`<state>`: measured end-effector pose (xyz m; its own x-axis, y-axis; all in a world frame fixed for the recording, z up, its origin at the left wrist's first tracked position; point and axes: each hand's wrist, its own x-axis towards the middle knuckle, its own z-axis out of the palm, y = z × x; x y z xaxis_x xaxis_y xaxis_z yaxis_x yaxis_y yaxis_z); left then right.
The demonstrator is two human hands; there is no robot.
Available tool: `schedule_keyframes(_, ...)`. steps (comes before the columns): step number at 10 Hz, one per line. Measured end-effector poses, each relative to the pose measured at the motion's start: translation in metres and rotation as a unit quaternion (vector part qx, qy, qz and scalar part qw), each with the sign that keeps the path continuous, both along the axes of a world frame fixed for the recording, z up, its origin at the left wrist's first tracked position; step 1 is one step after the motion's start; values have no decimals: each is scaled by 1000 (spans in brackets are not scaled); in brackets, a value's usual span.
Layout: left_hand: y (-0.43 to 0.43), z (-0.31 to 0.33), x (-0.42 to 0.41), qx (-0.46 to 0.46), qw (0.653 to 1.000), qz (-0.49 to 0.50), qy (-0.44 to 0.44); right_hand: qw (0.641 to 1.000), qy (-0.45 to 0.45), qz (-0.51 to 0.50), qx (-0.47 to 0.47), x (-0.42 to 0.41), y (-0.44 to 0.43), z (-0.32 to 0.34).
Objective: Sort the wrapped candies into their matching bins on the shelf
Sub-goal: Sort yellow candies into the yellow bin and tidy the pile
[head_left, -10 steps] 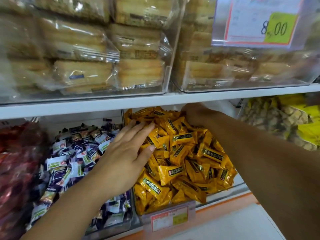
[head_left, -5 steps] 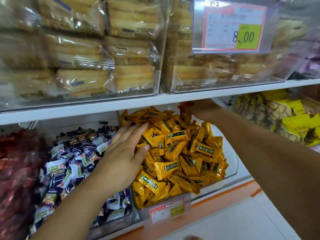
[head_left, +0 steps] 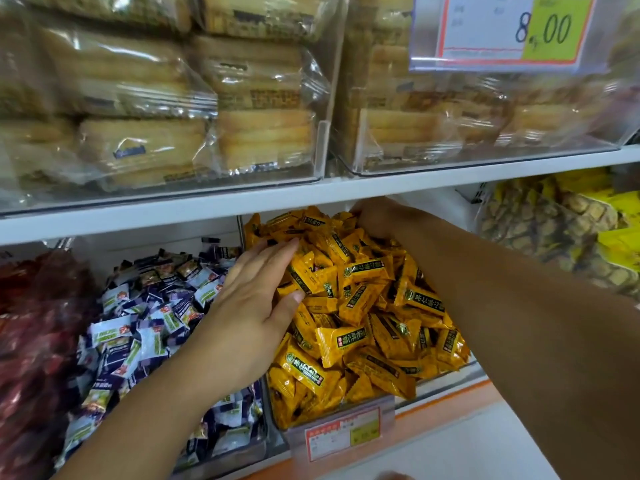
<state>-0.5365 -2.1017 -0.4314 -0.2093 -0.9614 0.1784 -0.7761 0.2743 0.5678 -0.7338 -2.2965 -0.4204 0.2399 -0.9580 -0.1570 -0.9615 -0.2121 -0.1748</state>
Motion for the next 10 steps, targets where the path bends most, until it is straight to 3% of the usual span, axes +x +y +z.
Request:
schedule_keyframes(1, 0, 0, 0, 1, 1000, 0, 0, 999, 39, 6, -25, 1, 2, -1)
schedule_keyframes(2, 0, 0, 0, 2, 1000, 2, -1, 999, 13, 14, -35, -3, 6, 5)
schedule_keyframes(3, 0, 1, -1, 8, 1000, 8, 3, 991, -130, 4, -17, -11, 13, 18)
schedule_keyframes(4, 1, 3, -2, 9, 1000, 15, 14, 945, -325, -33, -18, -17, 40, 40)
schedule_keyframes(5, 5, 5, -1, 6, 999, 24, 25, 924, -379, -42, -28, -17, 84, 58)
schedule_keyframes(6, 10, 10, -6, -29, 999, 38, 26, 910, -412, 32, 3, -9, 114, 62)
schedule_keyframes(8, 11, 14, -13, -94, 985, 90, 111, 919, -375, 103, 65, 10, 144, 52)
schedule_keyframes(9, 10, 10, -11, -89, 980, 107, 142, 938, -340, 65, 24, 8, 131, 52)
schedule_keyframes(10, 10, 6, -12, -90, 979, 123, 136, 970, -230, -55, -53, -1, 90, 54)
